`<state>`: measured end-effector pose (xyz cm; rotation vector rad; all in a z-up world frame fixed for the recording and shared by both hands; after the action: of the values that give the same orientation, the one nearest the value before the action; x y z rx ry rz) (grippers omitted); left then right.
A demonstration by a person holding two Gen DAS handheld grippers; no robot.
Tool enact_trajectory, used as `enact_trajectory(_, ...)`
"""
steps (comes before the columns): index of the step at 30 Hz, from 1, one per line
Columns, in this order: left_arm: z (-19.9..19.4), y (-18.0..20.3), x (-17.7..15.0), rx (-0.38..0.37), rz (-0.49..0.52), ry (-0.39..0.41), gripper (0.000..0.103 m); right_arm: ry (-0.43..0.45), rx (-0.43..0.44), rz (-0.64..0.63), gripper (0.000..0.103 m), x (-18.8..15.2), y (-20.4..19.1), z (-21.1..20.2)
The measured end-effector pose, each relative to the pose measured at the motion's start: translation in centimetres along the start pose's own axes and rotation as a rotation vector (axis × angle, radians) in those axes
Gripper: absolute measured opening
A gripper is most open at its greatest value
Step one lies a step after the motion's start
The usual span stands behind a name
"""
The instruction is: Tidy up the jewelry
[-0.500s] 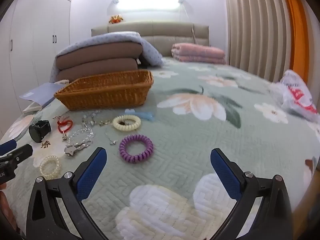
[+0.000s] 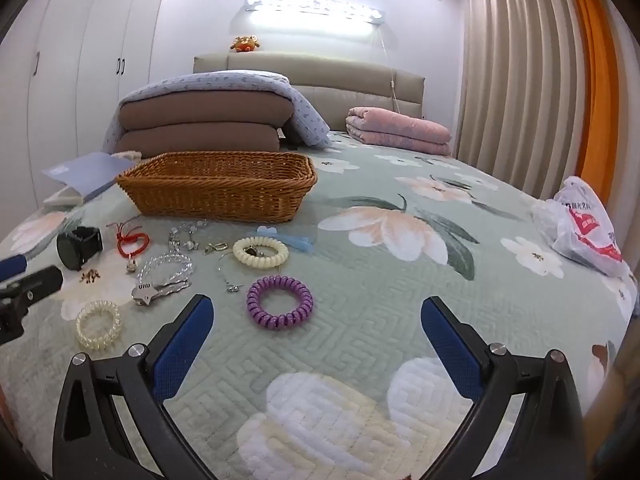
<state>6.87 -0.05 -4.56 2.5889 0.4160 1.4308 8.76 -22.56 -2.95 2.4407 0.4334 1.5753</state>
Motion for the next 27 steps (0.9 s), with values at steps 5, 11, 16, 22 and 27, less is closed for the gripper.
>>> enact_trajectory(5,0.4,0.1,0.1,0.014,0.02,0.005,0.087,-0.005,0.006,-0.005,0.103,0.1,-0.1,0.0)
enact_trajectory(11,-0.2,0.0,-0.1,0.012,-0.002,0.016,0.087,-0.027,0.03,0.035,0.103,-0.1,0.3,0.3)
enact_trajectory(16,0.1,0.4,-0.3,0.009,0.021,0.003,0.087,-0.047,0.057,0.065,0.103,-0.4,0.6,0.6)
enact_trajectory(22,0.0,0.6,-0.7,0.004,0.034,0.006,0.087,-0.053,0.06,0.07,0.103,-0.4,0.5,0.8)
enact_trajectory(27,-0.1,0.8,-0.8,-0.008,0.034,0.003,0.087,-0.056,0.062,0.071,0.103,-0.4,0.5,0.9)
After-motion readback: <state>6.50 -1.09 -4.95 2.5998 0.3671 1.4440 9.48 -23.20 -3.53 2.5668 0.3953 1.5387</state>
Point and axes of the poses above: each gripper's, at about its wrist camera, not at the fingertips, and z roughly the way its jaws point, y to its right, x to its top, the point moved 9 cm from there along z, roughly the way its jaws point, and after that the axes turned 13 degrees about -z, right-handed, at the moved point
